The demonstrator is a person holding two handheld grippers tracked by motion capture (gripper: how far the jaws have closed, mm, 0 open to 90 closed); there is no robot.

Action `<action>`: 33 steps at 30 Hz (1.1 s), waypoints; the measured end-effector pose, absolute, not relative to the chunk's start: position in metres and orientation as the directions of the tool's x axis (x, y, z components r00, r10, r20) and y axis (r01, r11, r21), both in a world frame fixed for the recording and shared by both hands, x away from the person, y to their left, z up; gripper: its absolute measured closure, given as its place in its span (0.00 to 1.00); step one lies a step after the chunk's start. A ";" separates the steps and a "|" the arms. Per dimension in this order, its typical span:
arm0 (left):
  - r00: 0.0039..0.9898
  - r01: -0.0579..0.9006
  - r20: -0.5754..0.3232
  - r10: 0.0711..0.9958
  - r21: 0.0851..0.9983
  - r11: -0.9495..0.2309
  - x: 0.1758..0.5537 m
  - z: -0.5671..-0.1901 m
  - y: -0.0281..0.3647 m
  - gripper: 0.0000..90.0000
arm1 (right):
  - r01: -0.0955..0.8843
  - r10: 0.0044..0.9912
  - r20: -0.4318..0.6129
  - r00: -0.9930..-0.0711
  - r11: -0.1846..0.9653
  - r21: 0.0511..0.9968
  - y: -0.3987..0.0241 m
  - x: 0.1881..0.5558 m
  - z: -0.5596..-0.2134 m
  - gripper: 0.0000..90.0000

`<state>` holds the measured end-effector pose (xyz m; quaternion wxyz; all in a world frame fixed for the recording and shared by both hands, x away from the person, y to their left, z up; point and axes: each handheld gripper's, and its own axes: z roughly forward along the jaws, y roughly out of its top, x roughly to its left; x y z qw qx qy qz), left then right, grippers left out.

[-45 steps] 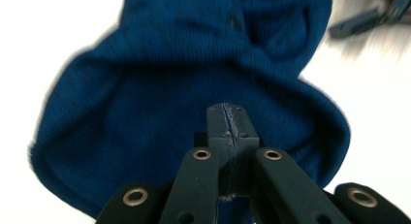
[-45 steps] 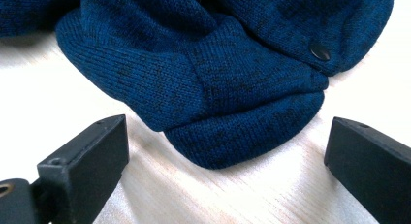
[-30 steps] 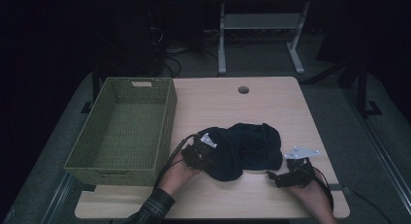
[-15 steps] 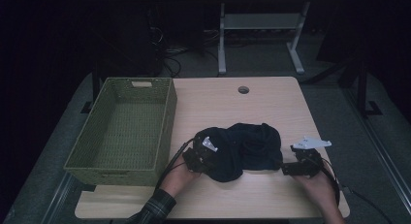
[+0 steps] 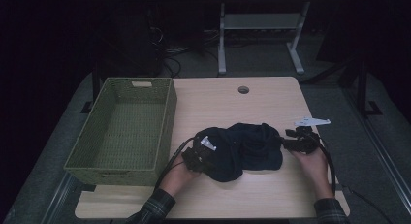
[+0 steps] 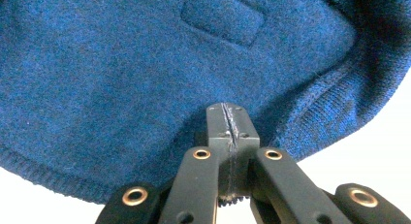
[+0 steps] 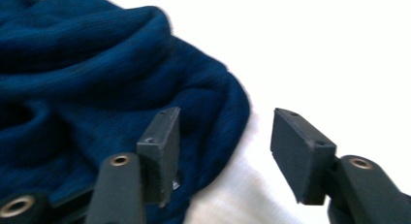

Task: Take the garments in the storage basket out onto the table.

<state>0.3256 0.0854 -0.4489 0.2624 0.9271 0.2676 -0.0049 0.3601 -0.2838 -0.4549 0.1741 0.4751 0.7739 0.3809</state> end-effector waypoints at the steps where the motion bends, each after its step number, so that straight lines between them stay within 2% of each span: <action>1: 0.857 0.498 -0.148 0.494 0.484 -0.719 0.325 -0.449 0.085 1.00 | 0.617 0.867 0.100 -0.489 0.263 0.742 -0.284 0.364 -0.456 0.53; 10: 0.856 0.500 -0.151 0.494 0.485 -0.717 0.326 -0.449 0.086 1.00 | 0.665 0.858 0.152 -0.491 0.256 0.702 -0.285 0.377 -0.467 0.68; 18: 0.855 0.503 -0.156 0.495 0.486 -0.715 0.326 -0.449 0.086 1.00 | 0.672 0.846 0.152 -0.512 0.284 0.684 -0.281 0.378 -0.470 0.95; 33: 0.850 0.510 -0.159 0.502 0.490 -0.707 0.325 -0.449 0.085 1.00 | 0.629 0.864 0.059 -0.499 0.315 0.711 -0.286 0.382 -0.439 0.98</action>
